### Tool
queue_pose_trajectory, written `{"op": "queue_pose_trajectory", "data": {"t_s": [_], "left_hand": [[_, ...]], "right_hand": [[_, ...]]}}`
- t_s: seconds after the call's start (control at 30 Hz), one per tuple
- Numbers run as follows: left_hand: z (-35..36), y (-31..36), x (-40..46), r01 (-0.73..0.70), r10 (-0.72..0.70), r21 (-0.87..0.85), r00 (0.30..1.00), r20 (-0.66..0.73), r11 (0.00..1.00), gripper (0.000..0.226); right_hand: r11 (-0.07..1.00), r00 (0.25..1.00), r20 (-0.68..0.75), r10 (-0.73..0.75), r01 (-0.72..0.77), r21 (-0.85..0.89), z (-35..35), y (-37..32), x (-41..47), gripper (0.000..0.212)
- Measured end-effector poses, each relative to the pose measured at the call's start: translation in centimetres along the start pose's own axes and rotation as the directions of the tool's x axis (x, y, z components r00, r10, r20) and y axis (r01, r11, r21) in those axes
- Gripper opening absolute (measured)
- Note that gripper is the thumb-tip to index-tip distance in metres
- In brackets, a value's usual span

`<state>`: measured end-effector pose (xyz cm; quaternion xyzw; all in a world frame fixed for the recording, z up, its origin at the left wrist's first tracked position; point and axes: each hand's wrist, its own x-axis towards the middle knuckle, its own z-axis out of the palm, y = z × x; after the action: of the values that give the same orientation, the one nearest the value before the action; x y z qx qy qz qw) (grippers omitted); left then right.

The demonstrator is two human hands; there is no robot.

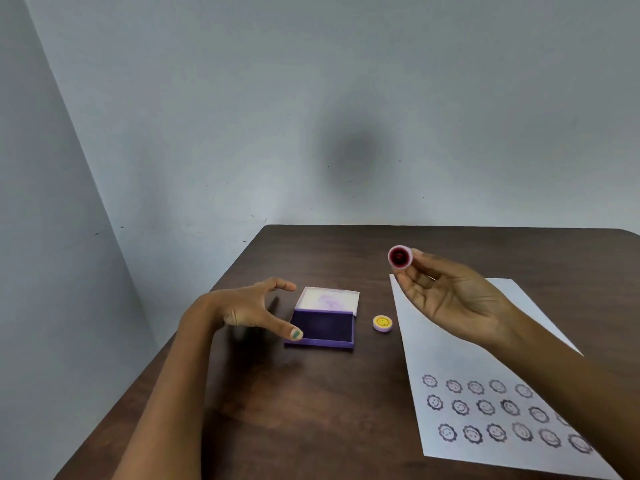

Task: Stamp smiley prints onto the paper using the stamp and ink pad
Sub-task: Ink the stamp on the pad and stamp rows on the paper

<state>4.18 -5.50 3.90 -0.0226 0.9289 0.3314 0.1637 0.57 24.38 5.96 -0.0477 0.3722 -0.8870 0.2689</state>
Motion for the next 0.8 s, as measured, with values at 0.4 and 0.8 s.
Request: {"op": "queue_pose_trajectory", "data": {"t_s": [0.4, 0.8], "left_hand": [[3.6, 5.1, 0.6, -0.064, 0.211, 0.333, 0.879, -0.427, 0.941, 0.091], [13.3, 11.5, 0.6, -0.436, 0.524, 0.453, 0.848, -0.084, 0.778, 0.083]], "right_hand": [[0.960, 0.983, 0.010, -0.181, 0.179, -0.215, -7.8, -5.8, -2.7, 0.020], [0.334, 0.953, 0.257, -0.160, 0.297, -0.895, -8.9, -8.2, -3.9, 0.021]]}}
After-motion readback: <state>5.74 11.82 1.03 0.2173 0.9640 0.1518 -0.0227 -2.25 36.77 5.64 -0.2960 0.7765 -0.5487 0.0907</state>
